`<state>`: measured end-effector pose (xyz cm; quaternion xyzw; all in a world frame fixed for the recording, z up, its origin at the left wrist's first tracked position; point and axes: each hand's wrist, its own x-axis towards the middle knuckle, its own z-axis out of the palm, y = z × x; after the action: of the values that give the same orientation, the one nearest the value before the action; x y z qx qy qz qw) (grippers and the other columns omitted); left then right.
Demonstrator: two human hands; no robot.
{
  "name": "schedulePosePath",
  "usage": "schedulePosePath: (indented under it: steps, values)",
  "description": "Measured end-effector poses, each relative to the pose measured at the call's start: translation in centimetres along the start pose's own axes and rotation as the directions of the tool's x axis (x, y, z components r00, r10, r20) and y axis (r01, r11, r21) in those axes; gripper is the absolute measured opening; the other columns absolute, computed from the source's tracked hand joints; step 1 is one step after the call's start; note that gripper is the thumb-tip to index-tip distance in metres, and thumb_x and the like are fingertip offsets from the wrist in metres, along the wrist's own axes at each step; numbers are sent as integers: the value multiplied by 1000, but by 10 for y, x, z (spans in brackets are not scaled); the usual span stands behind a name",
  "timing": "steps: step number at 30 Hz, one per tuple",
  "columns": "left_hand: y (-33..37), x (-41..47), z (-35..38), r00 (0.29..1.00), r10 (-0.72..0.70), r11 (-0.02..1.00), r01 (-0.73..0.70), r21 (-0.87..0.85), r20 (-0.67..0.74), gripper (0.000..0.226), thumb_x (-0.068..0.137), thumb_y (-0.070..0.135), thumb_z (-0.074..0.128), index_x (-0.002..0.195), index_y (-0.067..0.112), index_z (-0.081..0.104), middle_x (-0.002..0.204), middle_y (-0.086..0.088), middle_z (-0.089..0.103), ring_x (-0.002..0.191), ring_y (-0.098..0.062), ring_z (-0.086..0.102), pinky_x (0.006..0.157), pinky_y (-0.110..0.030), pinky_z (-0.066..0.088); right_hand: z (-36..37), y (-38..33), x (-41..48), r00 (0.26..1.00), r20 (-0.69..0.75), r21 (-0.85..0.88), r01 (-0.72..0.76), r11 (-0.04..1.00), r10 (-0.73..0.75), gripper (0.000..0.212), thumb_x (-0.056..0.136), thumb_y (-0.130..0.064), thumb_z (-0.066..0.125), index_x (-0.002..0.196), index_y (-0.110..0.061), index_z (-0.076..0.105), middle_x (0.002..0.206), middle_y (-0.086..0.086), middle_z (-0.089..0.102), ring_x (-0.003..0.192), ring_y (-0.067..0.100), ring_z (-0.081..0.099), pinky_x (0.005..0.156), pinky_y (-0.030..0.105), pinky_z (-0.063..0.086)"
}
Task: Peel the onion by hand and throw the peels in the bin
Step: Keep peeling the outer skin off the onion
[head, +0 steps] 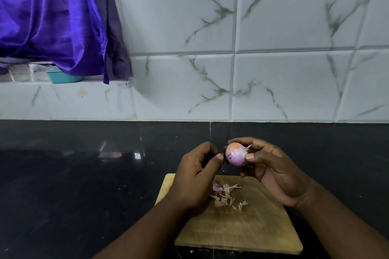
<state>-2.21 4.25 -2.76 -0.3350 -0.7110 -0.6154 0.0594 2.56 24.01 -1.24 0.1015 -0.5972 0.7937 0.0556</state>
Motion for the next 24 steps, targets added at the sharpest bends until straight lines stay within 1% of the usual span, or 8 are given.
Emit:
schedulePosePath:
  steps: [6, 9, 12, 14, 16, 18, 21, 24]
  values:
    - [1, -1, 0, 999, 19, 999, -21, 41, 38, 15, 99, 30, 60, 84, 27, 63, 79, -1, 62, 76, -13, 56, 68, -36, 47, 2, 2, 1, 999, 41, 26, 2, 1000, -3, 47, 77, -8, 61, 122, 2, 70, 109, 23, 73, 81, 23, 69, 61, 29, 57]
    - [-2, 0, -1, 999, -13, 992, 9, 124, 31, 19, 103, 15, 61, 86, 22, 63, 78, -4, 63, 71, -8, 55, 64, -30, 46, 1, 1, 1, 998, 67, 70, -2, 998, -3, 62, 61, -20, 81, 119, 2, 72, 106, 26, 70, 69, 23, 65, 58, 30, 56]
    - [-4, 0, -2, 997, -61, 965, 46, 258, 49, 15, 96, 19, 64, 83, 27, 66, 77, 6, 67, 71, -10, 63, 66, -42, 56, -1, 0, 1, 998, 61, 94, 4, 996, -10, 81, 50, -34, 94, 120, 1, 73, 106, 26, 68, 65, 22, 64, 56, 29, 55]
    - [-3, -1, -2, 997, -53, 944, 31, 327, 57, 10, 89, 30, 62, 82, 28, 69, 79, 8, 69, 75, -11, 67, 69, -47, 59, -3, -1, 1, 999, 46, 76, 3, 997, -7, 70, 54, -27, 89, 118, -1, 74, 104, 23, 69, 67, 21, 63, 57, 28, 55]
    - [-1, -1, -5, 1000, -17, 954, 12, 301, 13, 24, 87, 40, 56, 79, 25, 73, 78, 5, 70, 77, -13, 67, 71, -50, 58, -2, -1, 0, 1000, 29, 33, -1, 999, 0, 52, 66, -16, 75, 117, -2, 75, 103, 19, 72, 72, 20, 65, 59, 27, 55]
    - [0, 1, -7, 999, 24, 968, -15, 251, -33, 35, 89, 47, 51, 77, 23, 73, 76, 3, 68, 77, -16, 66, 71, -50, 56, -1, 1, -1, 1000, 9, -29, 4, 1000, -4, 44, 74, -9, 64, 116, -4, 75, 105, 16, 75, 80, 20, 70, 63, 26, 56]
    - [0, 1, -8, 993, 109, 958, -90, 271, -55, 32, 93, 50, 53, 74, 27, 66, 70, 6, 60, 70, -13, 59, 63, -43, 48, 1, 1, -2, 999, 15, -157, 31, 987, -29, 41, 79, -6, 64, 118, -6, 75, 115, 16, 77, 96, 22, 75, 71, 26, 60]
    - [-1, 0, -6, 994, 98, 946, -77, 316, -50, 34, 91, 56, 56, 80, 27, 69, 76, 6, 64, 74, -13, 62, 63, -43, 52, 1, 1, -3, 999, 21, -262, 48, 964, -44, 43, 78, -7, 68, 121, -7, 73, 115, 13, 77, 101, 23, 76, 73, 26, 60]
